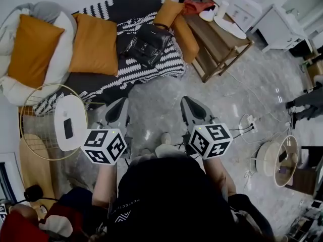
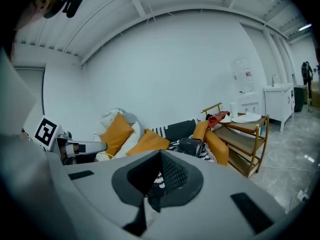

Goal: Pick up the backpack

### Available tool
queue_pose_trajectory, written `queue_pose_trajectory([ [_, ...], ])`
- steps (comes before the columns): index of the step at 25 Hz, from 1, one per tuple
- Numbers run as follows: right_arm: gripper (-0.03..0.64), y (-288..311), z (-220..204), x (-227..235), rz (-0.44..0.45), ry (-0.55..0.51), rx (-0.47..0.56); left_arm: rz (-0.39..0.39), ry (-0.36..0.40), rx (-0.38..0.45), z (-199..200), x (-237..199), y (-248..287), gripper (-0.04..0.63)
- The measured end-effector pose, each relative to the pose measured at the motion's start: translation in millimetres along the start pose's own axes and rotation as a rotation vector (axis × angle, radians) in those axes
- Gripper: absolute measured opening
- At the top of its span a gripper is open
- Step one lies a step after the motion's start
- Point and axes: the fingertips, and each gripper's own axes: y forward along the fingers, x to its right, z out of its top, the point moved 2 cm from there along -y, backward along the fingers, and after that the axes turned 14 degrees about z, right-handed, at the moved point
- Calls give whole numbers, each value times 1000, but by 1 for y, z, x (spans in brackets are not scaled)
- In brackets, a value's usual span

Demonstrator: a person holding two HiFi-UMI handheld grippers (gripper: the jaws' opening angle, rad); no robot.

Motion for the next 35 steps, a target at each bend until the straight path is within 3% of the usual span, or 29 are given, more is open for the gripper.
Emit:
queue_pose_trajectory([
  [11, -5, 15, 9, 19, 26, -13, -21, 45, 0, -1, 6, 4, 25, 6],
  [30, -5, 32, 35, 81, 94, -19, -14, 149, -38, 68, 19, 28, 58, 6],
  [35, -5, 38, 31, 95, 93, -5, -30, 170, -40, 39, 11, 28, 67, 6],
])
